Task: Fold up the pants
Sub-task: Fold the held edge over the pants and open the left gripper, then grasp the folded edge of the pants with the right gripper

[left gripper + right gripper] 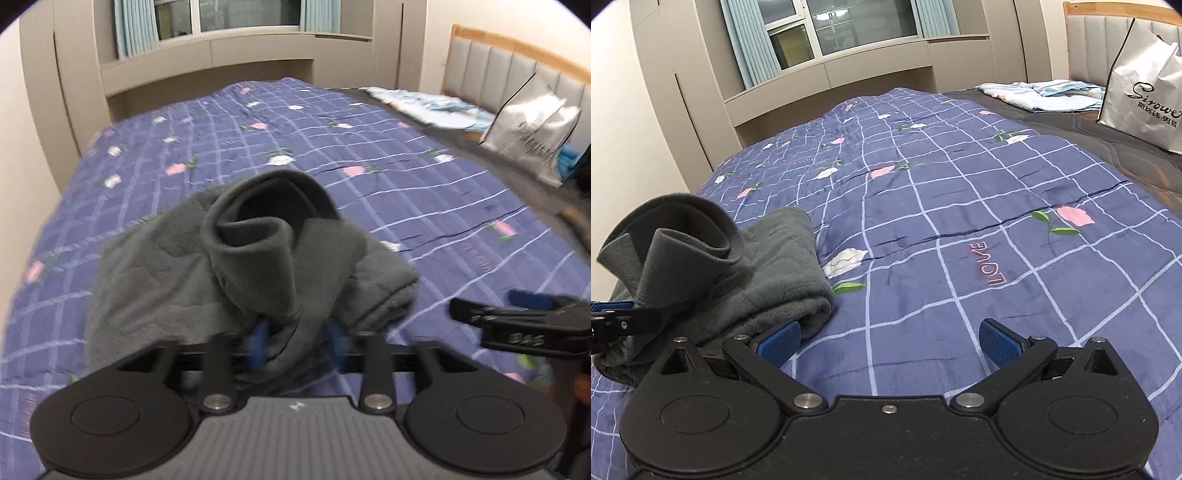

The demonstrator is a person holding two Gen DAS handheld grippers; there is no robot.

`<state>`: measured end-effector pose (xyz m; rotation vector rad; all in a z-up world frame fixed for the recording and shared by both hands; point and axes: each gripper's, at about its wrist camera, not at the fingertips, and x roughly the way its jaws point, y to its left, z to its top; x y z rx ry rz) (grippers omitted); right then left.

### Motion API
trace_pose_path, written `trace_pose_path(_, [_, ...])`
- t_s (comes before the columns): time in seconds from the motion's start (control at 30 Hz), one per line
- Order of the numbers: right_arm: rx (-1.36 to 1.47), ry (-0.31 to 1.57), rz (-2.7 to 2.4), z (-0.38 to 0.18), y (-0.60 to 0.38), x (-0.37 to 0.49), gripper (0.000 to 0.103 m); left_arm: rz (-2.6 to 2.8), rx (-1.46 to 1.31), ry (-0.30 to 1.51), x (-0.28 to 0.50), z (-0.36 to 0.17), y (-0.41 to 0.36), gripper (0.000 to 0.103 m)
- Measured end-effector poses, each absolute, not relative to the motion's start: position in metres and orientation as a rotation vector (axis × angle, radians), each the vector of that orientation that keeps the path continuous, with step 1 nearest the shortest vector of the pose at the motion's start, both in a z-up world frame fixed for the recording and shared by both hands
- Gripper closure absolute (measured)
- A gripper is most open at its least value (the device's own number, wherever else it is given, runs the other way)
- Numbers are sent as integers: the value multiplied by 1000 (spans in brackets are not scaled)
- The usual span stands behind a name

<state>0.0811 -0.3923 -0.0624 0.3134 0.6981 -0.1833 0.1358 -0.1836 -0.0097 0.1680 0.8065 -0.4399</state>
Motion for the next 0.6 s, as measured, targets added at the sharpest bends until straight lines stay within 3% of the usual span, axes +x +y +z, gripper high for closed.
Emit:
trace_pose_path(0.17, [320, 695, -157, -58, -382, 81, 0, -469, 91, 811, 137, 0, -166, 28])
trace_pose_path(0.27, [324, 701, -131, -55, -375, 82, 0, -431, 52, 799, 135, 6, -147, 13])
trace_pose_path(0.4, [343, 710, -77, -51, -364, 82, 0, -345, -29, 802, 135, 14, -112, 6])
trace_pose_path(0.6, [317, 691, 19, -40, -333, 86, 0, -152, -93, 791, 141, 11, -48, 2])
